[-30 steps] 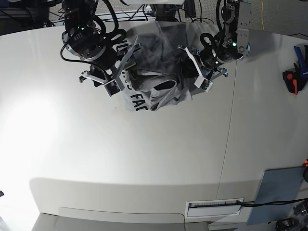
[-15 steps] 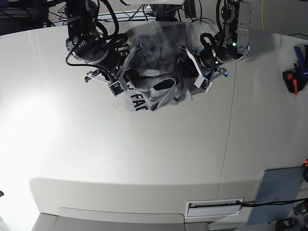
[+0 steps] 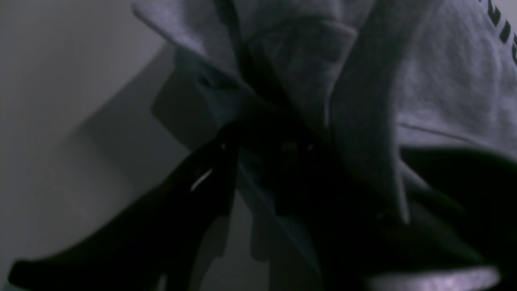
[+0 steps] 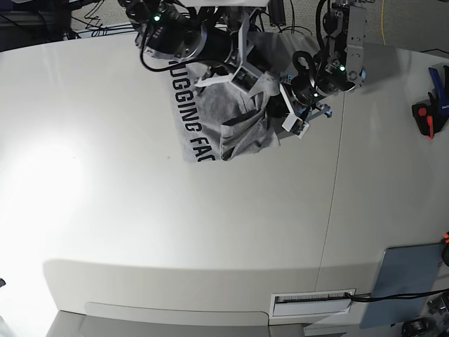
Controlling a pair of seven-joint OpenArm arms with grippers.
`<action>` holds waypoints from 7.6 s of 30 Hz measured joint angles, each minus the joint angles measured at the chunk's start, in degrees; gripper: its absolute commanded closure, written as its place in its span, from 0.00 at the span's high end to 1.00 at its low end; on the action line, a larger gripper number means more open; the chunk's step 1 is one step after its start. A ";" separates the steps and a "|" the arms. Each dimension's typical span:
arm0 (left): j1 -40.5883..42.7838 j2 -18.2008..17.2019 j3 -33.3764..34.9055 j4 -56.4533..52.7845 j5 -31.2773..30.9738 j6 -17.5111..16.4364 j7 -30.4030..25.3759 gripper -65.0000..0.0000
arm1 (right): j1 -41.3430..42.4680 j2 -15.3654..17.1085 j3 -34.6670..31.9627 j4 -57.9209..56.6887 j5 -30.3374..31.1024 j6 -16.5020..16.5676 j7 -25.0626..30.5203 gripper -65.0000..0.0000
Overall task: Fold the T-shirt properly
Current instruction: 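Hold the bundled shirt with both grippers and flatten it onto the table, then release the shirt and raise both grippers away from it, then grasp the shirt's edges with both grippers and rotate it square, then pull and smooth the folded shirt edges with both grippers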
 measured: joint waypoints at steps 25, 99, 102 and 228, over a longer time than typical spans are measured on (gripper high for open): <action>-2.34 -3.96 0.02 0.09 6.08 3.61 0.22 0.25 | 0.17 0.13 6.32 5.03 -1.53 1.07 2.25 0.32; 0.68 -0.22 5.99 9.03 21.92 27.39 3.26 0.00 | -0.13 -0.35 47.06 -5.44 -8.70 -6.25 2.36 0.32; 1.27 -0.11 4.83 9.03 21.29 26.99 3.23 0.10 | -0.13 -0.33 47.06 -5.44 -8.70 -6.25 2.36 0.32; -9.11 2.75 -1.86 -12.37 10.80 10.75 -10.91 0.00 | 19.74 4.04 26.47 -38.16 -10.08 -5.31 16.50 0.00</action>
